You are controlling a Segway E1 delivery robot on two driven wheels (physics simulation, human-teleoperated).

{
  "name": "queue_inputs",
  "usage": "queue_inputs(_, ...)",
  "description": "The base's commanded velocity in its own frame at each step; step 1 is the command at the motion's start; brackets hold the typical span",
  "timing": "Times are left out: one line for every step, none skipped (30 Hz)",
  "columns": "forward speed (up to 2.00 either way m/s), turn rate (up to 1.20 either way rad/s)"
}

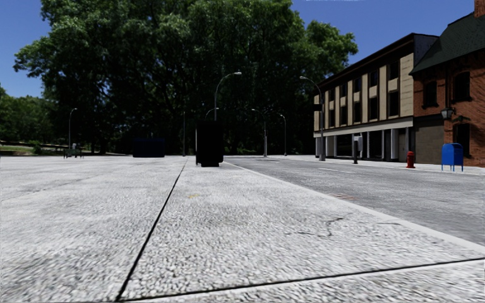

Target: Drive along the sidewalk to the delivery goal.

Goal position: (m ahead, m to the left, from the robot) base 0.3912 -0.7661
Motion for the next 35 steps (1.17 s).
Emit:
queue_inputs(0.73,-0.37)
queue_inputs(0.73,-0.37)
queue_inputs(0.63,-0.18)
queue_inputs(0.37,0.00)
queue_inputs(0.12,0.00)
queue_inputs(0.00,0.00)
queue_inputs(0.00,0.00)
queue_inputs(0.00,0.00)
queue_inputs(0.00,0.00)
queue_inputs(0.00,0.00)
queue_inputs(0.00,0.00)
queue_inputs(0.00,0.00)
queue_inputs(0.00,0.00)
queue_inputs(0.00,0.00)
queue_inputs(0.00,0.00)
queue_inputs(0.00,0.00)
queue_inputs(0.00,0.00)
queue_inputs(0.00,0.00)
queue_inputs(0.00,0.00)
queue_inputs(0.00,0.00)
queue_inputs(0.00,0.00)
queue_inputs(0.00,0.00)
queue_inputs(0.00,0.00)
queue_inputs(0.00,0.00)
queue_inputs(0.00,0.00)
queue_inputs(0.00,0.00)
queue_inputs(0.00,0.00)
queue_inputs(0.00,0.00)
queue_inputs(0.00,0.00)
queue_inputs(0.00,0.00)
queue_inputs(0.00,0.00)
queue_inputs(0.00,0.00)
queue_inputs(0.00,0.00)
queue_inputs(0.00,0.00)
queue_inputs(0.00,0.00)
